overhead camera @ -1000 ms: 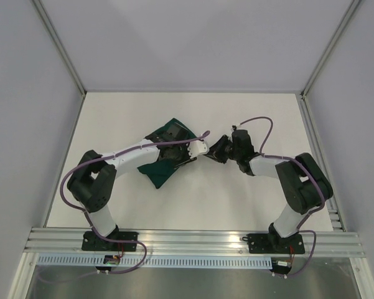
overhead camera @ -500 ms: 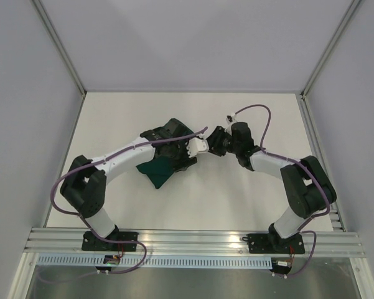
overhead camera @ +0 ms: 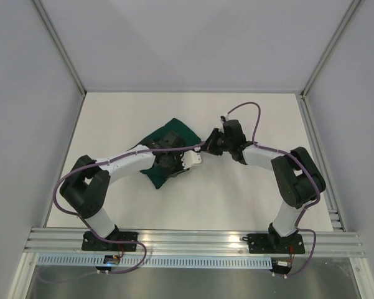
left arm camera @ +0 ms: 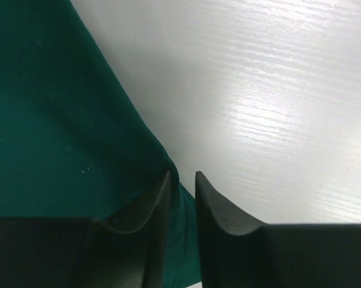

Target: Prepare the surgical pack

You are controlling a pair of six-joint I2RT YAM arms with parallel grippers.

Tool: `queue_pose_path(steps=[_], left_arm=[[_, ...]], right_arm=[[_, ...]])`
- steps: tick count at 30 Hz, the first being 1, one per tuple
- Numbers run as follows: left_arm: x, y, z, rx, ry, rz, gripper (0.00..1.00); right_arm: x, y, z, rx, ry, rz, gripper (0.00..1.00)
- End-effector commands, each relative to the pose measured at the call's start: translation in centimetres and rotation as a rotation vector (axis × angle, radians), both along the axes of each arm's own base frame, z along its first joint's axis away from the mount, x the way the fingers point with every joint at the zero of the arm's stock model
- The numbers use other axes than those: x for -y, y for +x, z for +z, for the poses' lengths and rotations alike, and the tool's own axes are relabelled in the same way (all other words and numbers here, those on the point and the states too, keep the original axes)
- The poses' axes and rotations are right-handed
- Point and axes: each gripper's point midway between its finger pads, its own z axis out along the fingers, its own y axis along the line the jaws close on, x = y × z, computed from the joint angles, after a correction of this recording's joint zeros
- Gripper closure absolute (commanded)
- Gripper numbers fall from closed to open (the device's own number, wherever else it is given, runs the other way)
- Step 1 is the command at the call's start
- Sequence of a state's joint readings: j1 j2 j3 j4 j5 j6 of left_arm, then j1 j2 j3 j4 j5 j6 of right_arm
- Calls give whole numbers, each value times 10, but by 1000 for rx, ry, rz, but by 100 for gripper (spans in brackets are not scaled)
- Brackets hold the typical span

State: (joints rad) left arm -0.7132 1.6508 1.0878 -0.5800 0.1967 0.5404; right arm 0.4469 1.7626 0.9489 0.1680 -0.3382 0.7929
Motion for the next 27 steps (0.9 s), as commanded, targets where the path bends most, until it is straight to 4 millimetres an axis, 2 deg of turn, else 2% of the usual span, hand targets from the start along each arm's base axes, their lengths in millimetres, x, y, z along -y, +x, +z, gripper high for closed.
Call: queue_pose_path(steps=[1,3,5,6,8,10,11,12,13,14,15,16,17,19,20,21,22,23,25,26,27], left_arm=[[-6,-8,-10,-16,27,-28,73],[-11,-12,-15,-22,40,-33,76],[-15,-15,-16,-19,48,-45,78],[-15,-16,-18,-22,51,-46,78],[-16,-16,-17,-21,52,-46,78],[-15,-15,-12,-13,45,-44,76],[-12,-12,-6,-3,32,-44,76],[-10,-13,-1,-1,19,-46,75],[-7,-16,7,-6,-4,-55,74],[-3,-15,16,3,-28,-64,73],[-1,-23,22,-22,-50,-87,71],[1,-26,32,-18,-75,-104,68],[5,-27,42,-19,-97,-117,66],[3,-41,50,-76,-101,-146,58],[6,-41,61,-79,-109,-158,56],[0,-53,62,-138,-90,-171,55],[0,-56,66,-151,-88,-177,55],[0,-57,73,-150,-93,-180,55],[-4,-62,82,-157,-105,-165,54],[-8,-58,84,-149,-109,-139,54],[-13,-53,90,-133,-118,-109,53]], right_arm=[[15,11,-12,0,-86,-65,100],[24,10,-23,-21,-102,-90,99],[24,11,-25,-21,-92,-86,99],[26,11,-34,-36,-102,-82,99],[20,13,-33,-39,-84,-59,99],[17,12,-33,-39,-72,-34,95],[17,11,-32,-39,-78,-34,89],[19,11,-24,-17,-82,-36,76],[26,9,-26,-12,-119,-43,69],[28,9,-14,16,-122,-45,64],[33,9,-10,30,-130,-45,59],[37,6,-8,36,-149,-34,57],[40,6,4,64,-154,-35,55],[48,7,12,94,-189,-29,50],[49,13,27,138,-185,-29,46],[50,10,28,125,-203,-13,44],[51,12,32,137,-218,1,42],[47,24,44,181,-235,25,41],[42,28,38,159,-253,71,40],[33,39,55,204,-239,102,40],[29,42,53,196,-236,121,40]])
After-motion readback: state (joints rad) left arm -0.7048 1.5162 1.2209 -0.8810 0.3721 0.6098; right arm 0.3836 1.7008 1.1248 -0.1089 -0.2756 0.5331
